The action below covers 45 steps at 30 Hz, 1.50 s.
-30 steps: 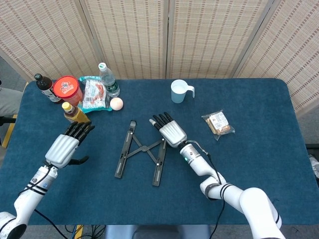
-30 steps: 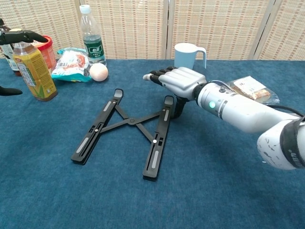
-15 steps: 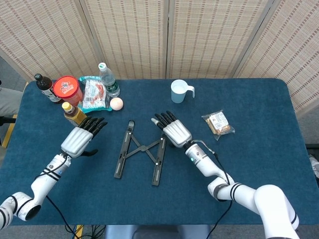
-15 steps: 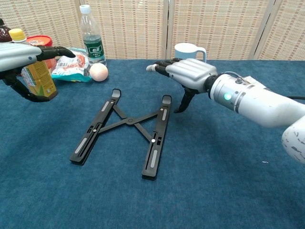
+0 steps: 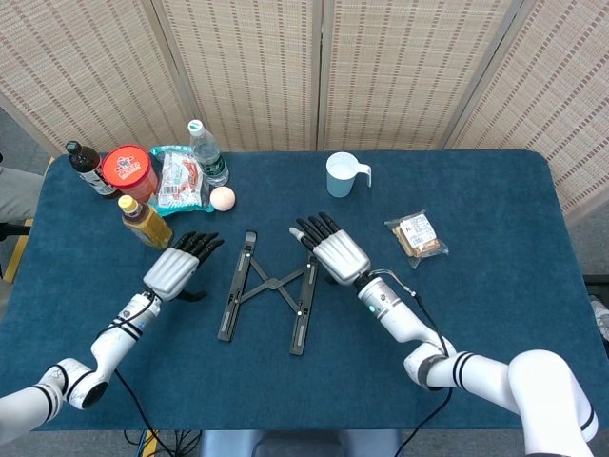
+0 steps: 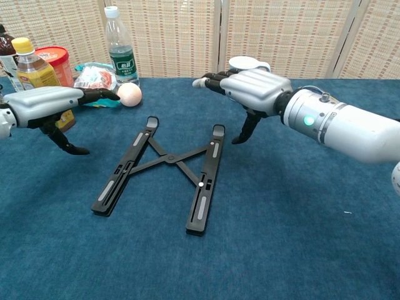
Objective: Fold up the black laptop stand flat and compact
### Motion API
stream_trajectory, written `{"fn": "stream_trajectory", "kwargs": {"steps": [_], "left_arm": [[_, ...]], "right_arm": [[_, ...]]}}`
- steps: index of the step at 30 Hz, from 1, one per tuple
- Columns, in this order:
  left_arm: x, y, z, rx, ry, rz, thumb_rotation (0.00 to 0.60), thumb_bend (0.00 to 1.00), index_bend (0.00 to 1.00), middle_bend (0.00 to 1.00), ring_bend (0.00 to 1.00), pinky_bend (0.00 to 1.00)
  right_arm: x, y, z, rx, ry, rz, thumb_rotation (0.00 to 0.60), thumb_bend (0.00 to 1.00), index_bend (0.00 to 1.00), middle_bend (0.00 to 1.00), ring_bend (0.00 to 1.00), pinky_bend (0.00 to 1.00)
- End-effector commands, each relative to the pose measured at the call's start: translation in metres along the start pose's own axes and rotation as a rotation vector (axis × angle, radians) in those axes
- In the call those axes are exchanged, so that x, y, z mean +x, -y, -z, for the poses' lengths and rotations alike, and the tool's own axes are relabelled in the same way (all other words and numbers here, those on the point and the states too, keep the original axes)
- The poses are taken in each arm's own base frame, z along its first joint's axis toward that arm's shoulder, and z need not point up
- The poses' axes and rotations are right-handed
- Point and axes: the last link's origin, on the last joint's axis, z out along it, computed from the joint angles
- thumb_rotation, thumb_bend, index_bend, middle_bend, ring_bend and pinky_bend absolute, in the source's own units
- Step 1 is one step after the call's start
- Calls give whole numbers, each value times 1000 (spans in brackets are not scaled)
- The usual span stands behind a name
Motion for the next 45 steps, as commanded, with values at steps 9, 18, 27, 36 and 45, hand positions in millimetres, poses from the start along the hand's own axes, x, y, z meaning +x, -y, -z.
{"fn": "stream_trajectory", "kwargs": {"steps": [9, 18, 27, 36, 45], "left_arm": [[-22, -4, -1, 24, 30, 70, 600, 152, 0, 0, 0, 0], [-35, -10, -4, 23, 55, 95, 600, 152, 0, 0, 0, 0], [-38, -15, -8, 21, 49, 126, 600, 152, 0, 0, 0, 0], [-40, -19, -11, 12, 54, 136, 600, 152, 0, 0, 0, 0], [-42, -21, -12, 13, 66, 148, 600, 152, 0, 0, 0, 0]], "right_arm": [[-4, 5, 2, -18, 10, 16, 600, 0, 0, 0, 0, 0], [-13, 14, 0, 0, 37, 38, 600, 0, 0, 0, 0, 0], [-26, 16, -2, -1, 38, 62, 600, 0, 0, 0, 0, 0], [-34, 22, -8, 5, 15, 77, 600, 0, 0, 0, 0, 0], [-40, 28, -13, 10, 2, 84, 600, 0, 0, 0, 0, 0]]}}
